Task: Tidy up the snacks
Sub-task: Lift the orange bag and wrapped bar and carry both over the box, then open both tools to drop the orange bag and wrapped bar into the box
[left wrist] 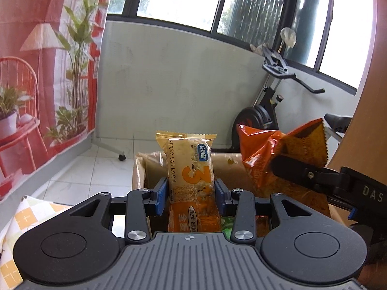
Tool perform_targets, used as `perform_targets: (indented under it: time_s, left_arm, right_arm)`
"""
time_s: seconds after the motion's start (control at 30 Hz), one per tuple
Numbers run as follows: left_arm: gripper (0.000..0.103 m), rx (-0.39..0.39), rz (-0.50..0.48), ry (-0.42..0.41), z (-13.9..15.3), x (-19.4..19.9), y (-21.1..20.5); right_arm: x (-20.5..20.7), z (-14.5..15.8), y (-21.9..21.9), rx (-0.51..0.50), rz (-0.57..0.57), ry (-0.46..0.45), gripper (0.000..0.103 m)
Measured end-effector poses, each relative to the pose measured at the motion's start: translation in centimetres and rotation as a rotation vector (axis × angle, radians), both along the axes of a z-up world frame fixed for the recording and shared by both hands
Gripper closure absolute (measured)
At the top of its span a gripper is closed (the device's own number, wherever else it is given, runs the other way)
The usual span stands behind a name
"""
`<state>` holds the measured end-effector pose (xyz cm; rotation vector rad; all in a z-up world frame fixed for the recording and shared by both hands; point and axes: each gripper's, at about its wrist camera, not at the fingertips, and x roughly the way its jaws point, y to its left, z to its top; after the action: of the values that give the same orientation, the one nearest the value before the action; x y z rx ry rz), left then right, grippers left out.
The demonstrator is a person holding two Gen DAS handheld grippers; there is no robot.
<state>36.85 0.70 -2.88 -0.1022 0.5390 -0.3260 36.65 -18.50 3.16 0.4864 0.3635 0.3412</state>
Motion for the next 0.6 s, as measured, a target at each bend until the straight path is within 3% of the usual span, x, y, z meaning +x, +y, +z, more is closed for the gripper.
perform_targets:
  time_s: [0.2, 0.27, 0.47, 0.6]
  left_arm:
    - [0.056, 0.004, -0.005, 0.030, -0.8, 0.6, 0.5]
    - [0.051, 0.004, -0.003, 0.036, -0.8, 0.7, 0.7]
    - [0.050, 0.011, 0.001, 0.031, -0.3, -0.1, 1.0]
    - [0.050, 0.011, 0.003, 0.027, -0.1, -1.1, 1.2]
  right_arm:
    - [1.2, -1.6, -0.4, -0.012, 0.000, 0.083, 0.023]
    - [1.1, -1.6, -0.3, -0.036, -0.009, 0.086, 0.021]
    - [0.3, -1.0, 0.9, -0.134, -0.011, 0.072, 0.013]
    - [-0.8, -0.4, 1.6, -0.208, -0.030, 0.035, 0.013]
